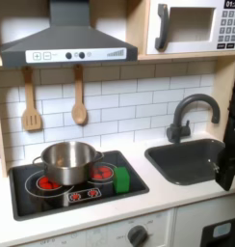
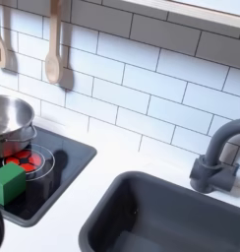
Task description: Push button
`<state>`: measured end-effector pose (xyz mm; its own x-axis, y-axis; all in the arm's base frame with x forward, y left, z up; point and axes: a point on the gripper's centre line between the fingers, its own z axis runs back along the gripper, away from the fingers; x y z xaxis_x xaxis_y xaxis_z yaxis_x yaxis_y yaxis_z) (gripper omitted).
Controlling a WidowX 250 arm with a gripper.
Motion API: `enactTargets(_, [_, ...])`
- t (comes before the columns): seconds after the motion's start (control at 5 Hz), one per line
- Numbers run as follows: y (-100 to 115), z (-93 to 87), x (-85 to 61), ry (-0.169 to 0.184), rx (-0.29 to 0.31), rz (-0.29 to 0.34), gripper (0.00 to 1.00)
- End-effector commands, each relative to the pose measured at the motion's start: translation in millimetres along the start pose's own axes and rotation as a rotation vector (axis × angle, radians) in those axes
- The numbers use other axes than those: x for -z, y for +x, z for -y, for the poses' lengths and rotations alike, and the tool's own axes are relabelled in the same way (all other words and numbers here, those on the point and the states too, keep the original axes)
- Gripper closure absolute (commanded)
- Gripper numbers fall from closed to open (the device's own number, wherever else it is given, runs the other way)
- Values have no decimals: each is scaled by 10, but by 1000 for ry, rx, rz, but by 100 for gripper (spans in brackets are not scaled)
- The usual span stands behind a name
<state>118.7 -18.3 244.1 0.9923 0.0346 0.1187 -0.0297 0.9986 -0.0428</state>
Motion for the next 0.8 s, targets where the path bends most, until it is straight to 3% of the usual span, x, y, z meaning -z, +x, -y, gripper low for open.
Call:
enactTargets(0.0, [0, 2, 0, 0, 2, 0, 0])
enactTargets(0.6, [341, -171, -29, 15, -32, 86, 0])
